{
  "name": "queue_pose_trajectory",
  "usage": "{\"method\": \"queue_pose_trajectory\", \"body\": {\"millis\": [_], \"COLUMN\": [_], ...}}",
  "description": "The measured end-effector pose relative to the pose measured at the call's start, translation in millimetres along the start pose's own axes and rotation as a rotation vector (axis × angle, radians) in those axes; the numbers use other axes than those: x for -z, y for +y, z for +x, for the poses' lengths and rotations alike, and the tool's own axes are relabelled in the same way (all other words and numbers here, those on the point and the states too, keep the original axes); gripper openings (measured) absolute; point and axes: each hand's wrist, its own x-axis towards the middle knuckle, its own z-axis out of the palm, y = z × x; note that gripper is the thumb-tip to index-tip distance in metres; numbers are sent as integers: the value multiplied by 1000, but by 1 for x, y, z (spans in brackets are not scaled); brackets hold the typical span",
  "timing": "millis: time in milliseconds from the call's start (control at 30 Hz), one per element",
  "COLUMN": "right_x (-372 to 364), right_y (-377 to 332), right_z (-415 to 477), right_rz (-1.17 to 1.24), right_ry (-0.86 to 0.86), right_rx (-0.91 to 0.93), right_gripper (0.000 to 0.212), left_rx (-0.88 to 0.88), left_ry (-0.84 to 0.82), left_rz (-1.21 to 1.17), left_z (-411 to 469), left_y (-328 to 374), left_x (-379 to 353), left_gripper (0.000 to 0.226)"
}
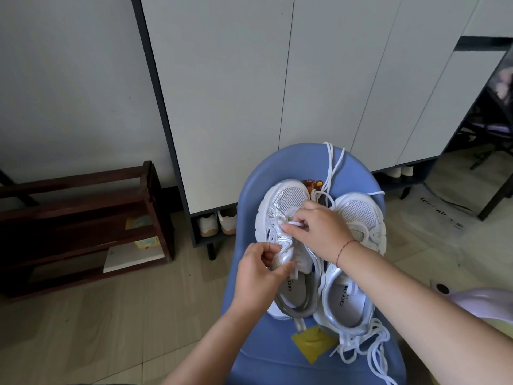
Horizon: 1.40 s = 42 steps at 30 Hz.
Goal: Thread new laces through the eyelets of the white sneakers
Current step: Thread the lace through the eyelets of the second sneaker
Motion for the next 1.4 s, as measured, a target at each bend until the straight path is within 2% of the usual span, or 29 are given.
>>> {"method": "queue_pose_trajectory", "body": {"millis": [67, 133, 333, 467, 500, 567, 600, 667, 733, 867, 967, 1100, 1233, 1400], "right_x": [0, -2, 0, 6, 7, 8, 8, 13, 17, 13, 10, 4, 5, 15], "right_y": [-4, -5, 6, 15, 17, 19, 19, 12, 7, 9, 10, 14, 14, 12], "right_z": [-1, 0, 0, 11, 13, 14, 13, 12, 14, 23, 24, 21, 19, 22], "right_rz": [-60, 13, 767, 1091, 1087, 813, 620, 409, 281, 84, 78, 41, 332, 547], "right_ry": [-21, 5, 127, 189, 210, 244, 265, 302, 271, 147, 79, 88, 203, 317], "right_rx": [-13, -35, -275, -426, -454, -423, -362, -199, -50, 130, 126, 103, -47, -162], "right_gripper": [35, 30, 30, 32, 33, 31, 24, 7, 27, 18, 19, 27, 29, 11], "left_rx": [1, -3, -9, -23, -25, -25, -23, -12, -4, 1, 1, -2, -7, -6], "left_ry": [-3, -5, -18, -11, -12, -12, -11, -12, -16, -15, -15, -19, -18, -12], "left_rz": [-2, -3, -16, -29, -31, -32, -33, -37, -35, -41, -43, -37, -29, -34], "left_z": [0, 0, -1, -2, -2, -1, -1, 0, 1, 0, 0, 0, 0, 0], "left_y": [0, 1, 1, 2, 2, 2, 1, 1, 1, 0, 1, 2, 2, 0], "left_x": [1, 1, 2, 4, 4, 4, 3, 2, 1, 1, 1, 2, 1, 3], "left_gripper": [29, 28, 28, 26, 25, 25, 25, 25, 26, 26, 27, 27, 26, 27]}}
